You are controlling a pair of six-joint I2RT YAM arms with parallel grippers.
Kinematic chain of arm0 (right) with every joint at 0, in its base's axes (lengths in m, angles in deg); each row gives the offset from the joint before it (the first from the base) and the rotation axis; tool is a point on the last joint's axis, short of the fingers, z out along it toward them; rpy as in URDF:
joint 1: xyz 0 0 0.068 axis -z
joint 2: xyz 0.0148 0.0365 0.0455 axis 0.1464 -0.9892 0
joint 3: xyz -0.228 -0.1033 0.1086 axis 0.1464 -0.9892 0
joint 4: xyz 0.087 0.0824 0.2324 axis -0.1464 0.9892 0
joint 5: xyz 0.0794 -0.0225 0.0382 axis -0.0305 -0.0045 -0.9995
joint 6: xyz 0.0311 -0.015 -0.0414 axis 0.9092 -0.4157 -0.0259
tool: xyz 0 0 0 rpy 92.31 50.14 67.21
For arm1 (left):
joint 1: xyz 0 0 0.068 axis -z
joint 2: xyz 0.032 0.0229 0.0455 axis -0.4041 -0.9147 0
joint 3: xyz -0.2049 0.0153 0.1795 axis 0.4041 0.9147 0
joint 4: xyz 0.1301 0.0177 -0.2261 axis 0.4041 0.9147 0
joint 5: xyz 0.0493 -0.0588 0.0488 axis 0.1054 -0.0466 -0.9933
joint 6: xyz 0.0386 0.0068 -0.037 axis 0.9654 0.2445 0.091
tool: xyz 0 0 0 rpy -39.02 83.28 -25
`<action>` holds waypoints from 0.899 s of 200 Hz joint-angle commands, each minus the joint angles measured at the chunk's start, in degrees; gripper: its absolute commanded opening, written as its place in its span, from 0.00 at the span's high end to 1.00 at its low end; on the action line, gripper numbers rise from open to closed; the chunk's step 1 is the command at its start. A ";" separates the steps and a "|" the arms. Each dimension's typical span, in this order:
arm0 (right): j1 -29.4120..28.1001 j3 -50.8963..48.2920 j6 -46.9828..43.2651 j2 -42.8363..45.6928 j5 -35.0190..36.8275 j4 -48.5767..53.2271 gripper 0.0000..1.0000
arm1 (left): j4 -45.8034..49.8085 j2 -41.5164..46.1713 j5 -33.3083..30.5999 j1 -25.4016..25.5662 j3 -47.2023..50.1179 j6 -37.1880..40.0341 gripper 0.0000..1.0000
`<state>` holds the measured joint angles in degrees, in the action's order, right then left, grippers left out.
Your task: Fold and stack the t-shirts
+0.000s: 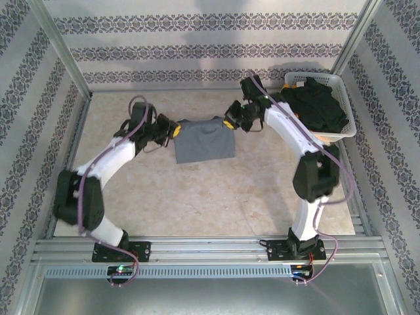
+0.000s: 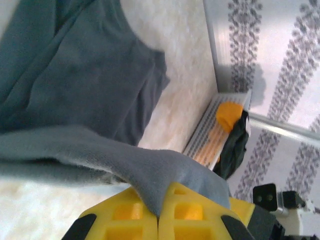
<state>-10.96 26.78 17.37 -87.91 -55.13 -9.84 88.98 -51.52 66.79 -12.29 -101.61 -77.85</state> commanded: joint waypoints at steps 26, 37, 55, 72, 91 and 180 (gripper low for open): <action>3.88 28.13 -3.38 -23.91 -3.59 4.05 0.68 | -4.19 -24.01 3.37 -5.12 -19.85 3.57 0.75; 4.24 35.62 -5.44 -27.97 -5.03 6.91 0.57 | -2.11 -25.03 1.78 -5.49 -22.16 4.50 0.64; 4.61 43.44 -9.00 -30.19 -4.89 13.44 0.52 | 0.15 -22.39 -0.86 -5.33 -21.94 6.67 0.48; 4.54 38.69 -12.29 -24.79 -2.90 13.41 0.50 | 1.67 -16.22 -3.97 -3.81 -17.62 7.38 0.44; 4.75 19.58 -11.92 -11.98 -3.09 2.06 0.50 | -0.10 -8.59 -6.57 0.19 -8.25 4.15 0.44; 4.63 -46.54 -3.24 35.99 -8.57 -35.33 0.44 | -33.61 -6.73 -29.34 24.54 16.42 -25.17 0.31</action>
<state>-6.06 -13.13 11.40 -56.26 -61.22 -38.97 69.90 -52.41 46.53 11.08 -84.10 -93.93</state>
